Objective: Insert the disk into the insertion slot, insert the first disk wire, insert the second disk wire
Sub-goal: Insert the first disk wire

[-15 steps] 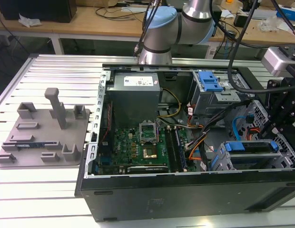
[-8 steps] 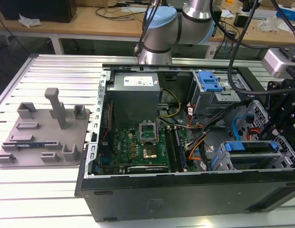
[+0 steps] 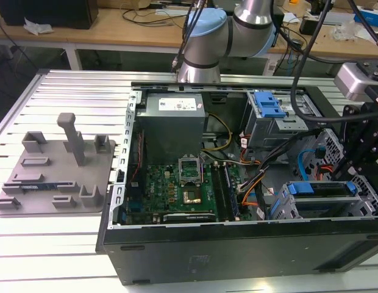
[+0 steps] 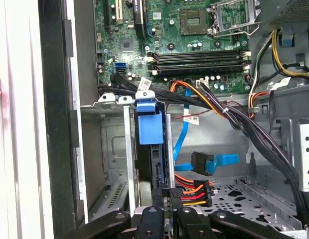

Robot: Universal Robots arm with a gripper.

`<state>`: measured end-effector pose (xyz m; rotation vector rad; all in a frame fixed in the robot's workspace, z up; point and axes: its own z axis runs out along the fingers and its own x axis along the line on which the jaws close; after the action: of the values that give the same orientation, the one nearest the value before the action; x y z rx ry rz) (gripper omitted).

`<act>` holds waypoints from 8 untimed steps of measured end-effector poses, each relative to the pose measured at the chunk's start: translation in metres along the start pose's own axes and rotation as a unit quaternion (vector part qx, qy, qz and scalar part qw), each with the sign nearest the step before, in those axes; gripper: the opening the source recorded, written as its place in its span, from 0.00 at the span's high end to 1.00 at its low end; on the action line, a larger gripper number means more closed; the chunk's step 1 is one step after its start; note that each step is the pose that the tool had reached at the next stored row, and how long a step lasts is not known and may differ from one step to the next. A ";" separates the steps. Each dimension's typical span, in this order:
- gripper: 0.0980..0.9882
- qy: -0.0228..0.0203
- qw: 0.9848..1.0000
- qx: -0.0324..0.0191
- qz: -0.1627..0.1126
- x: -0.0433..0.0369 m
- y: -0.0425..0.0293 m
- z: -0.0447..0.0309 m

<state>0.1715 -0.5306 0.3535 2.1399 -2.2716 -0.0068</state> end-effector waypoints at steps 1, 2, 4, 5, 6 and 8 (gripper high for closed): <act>0.93 0.000 1.000 0.000 0.001 0.0000 0.0000 0.0001; 0.93 0.000 1.000 0.000 0.001 0.0000 0.0000 0.0001; 0.93 0.000 1.000 0.000 0.001 0.0000 0.0000 0.0002; 0.93 0.000 1.000 0.000 0.001 0.0000 0.0000 0.0002; 0.93 0.000 1.000 0.000 0.001 0.0000 0.0000 0.0002; 0.93 0.000 1.000 0.000 0.001 -0.0013 0.0000 0.0005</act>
<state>0.1715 -0.5293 0.3530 2.1375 -2.2743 -0.0074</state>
